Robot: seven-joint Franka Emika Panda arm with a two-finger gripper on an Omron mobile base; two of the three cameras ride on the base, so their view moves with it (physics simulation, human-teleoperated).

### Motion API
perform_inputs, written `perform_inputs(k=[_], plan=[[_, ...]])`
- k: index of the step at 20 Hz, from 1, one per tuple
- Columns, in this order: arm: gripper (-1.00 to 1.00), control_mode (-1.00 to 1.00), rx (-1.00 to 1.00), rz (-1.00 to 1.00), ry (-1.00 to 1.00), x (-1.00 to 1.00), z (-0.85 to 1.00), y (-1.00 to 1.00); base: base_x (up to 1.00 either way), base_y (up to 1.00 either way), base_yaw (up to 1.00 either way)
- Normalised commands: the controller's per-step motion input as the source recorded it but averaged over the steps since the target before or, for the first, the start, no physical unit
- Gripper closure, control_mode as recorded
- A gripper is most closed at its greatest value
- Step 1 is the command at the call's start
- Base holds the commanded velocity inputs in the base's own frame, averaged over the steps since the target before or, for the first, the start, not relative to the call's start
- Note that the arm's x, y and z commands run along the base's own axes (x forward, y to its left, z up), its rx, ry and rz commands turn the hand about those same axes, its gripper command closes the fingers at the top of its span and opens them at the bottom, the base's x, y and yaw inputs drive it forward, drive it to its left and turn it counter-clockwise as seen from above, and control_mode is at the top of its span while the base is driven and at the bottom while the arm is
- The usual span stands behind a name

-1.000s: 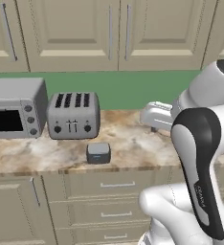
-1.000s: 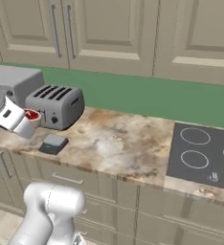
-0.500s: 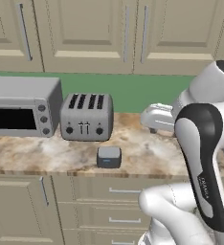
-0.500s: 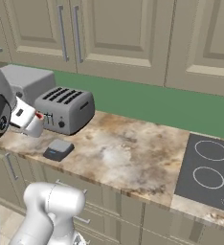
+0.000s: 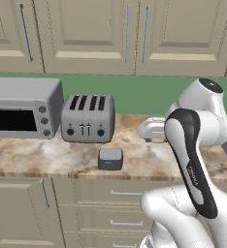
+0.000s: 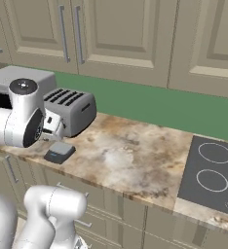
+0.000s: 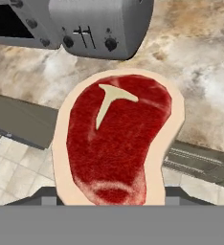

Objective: Take the steak from the fridge and place it on the digital scale on the counter by the fridge. Wait a few seconds for a reading, then move it to the plate on the dining counter.

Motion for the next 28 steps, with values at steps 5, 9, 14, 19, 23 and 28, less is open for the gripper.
perform_inputs(k=[5,9,14,19,23,28], plan=[[1.0,-1.0,-0.07,0.01,0.0,0.8,-0.57,0.05,0.0,0.0,0.0],[1.0,-1.0,-0.06,0.0,0.0,0.84,-0.44,0.03,0.0,0.0,0.0],[1.0,-1.0,-0.03,0.0,0.0,0.74,-0.44,0.1,0.0,0.0,0.0],[1.0,-1.0,-0.03,0.02,0.0,0.51,-0.49,0.25,0.0,0.0,0.0],[1.0,-1.0,-0.02,0.04,0.0,0.44,-0.5,0.3,0.0,0.0,0.0],[1.0,-1.0,-0.02,0.04,0.0,0.38,-0.45,0.3,0.0,0.0,0.0]])
